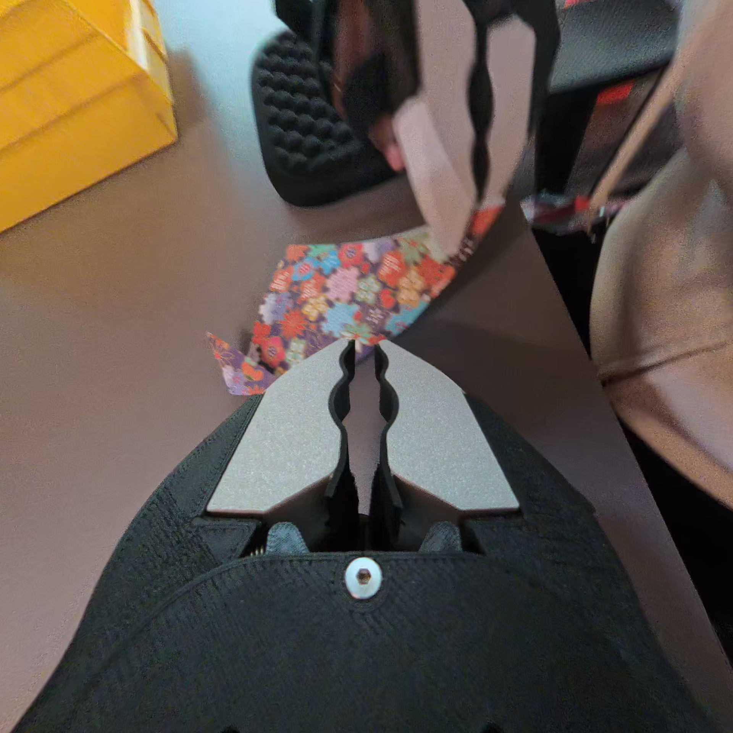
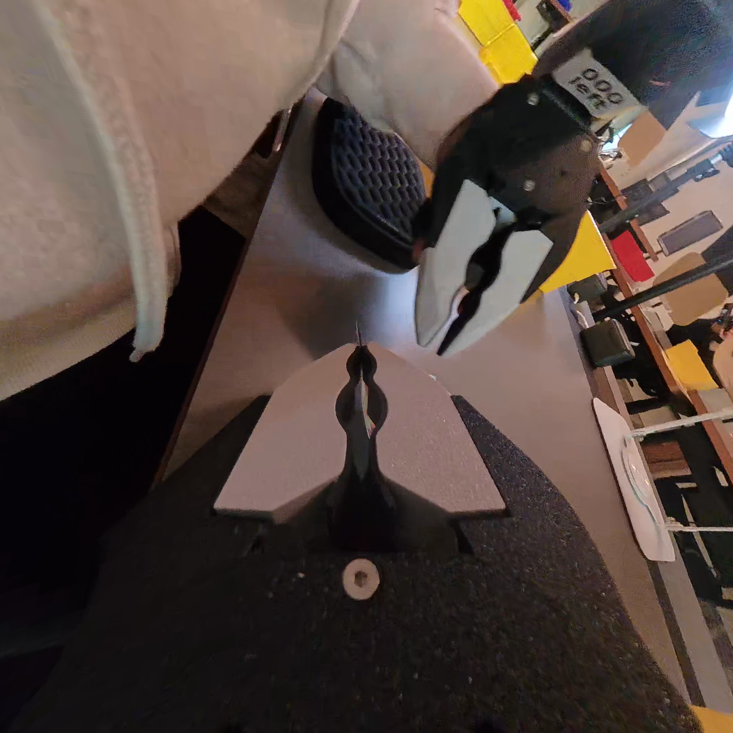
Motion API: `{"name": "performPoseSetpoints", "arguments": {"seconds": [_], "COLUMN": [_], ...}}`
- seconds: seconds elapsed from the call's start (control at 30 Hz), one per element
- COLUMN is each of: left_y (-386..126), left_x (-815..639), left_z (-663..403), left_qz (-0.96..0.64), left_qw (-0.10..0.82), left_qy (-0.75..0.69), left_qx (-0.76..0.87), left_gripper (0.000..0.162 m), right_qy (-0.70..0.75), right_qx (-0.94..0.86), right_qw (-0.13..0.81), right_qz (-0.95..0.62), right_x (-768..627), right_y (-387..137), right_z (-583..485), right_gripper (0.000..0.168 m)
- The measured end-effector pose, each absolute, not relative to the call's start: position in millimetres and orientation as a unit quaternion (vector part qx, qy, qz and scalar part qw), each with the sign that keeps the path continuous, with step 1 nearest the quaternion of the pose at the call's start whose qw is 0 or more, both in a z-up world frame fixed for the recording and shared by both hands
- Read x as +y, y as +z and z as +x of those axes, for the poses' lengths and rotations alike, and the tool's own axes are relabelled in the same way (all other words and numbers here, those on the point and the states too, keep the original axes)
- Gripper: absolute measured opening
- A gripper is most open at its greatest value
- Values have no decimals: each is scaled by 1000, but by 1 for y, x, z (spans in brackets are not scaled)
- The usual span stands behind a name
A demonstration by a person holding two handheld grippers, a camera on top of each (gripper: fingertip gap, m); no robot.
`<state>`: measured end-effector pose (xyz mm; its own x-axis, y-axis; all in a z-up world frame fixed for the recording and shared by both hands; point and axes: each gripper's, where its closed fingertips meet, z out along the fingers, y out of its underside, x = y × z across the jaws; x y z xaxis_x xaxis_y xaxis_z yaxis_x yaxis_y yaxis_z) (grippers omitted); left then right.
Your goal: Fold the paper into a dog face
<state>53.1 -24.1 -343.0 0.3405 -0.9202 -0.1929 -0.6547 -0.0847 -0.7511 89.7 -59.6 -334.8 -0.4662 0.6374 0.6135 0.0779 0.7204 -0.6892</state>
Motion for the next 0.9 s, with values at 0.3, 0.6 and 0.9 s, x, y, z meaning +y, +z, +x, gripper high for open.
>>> {"name": "performPoseSetpoints", "arguments": {"seconds": [0.3, 0.6, 0.9], "left_y": [-383, -383, -382], "left_x": [3, -11, -11], "left_z": [78, 64, 63], "left_qz": [-705, -802, -798], "left_qw": [295, 314, 368], "left_qy": [-111, -19, 44], "left_qx": [636, 508, 476], "left_gripper": [0, 0, 0], "right_qy": [271, 292, 403], "right_qx": [-813, -732, -646], "right_qw": [461, 369, 72], "right_qz": [-230, -492, -645], "right_x": [-49, -7, 2], "right_y": [-341, -347, -372], "right_z": [94, 101, 95], "right_gripper": [0, 0, 0]}}
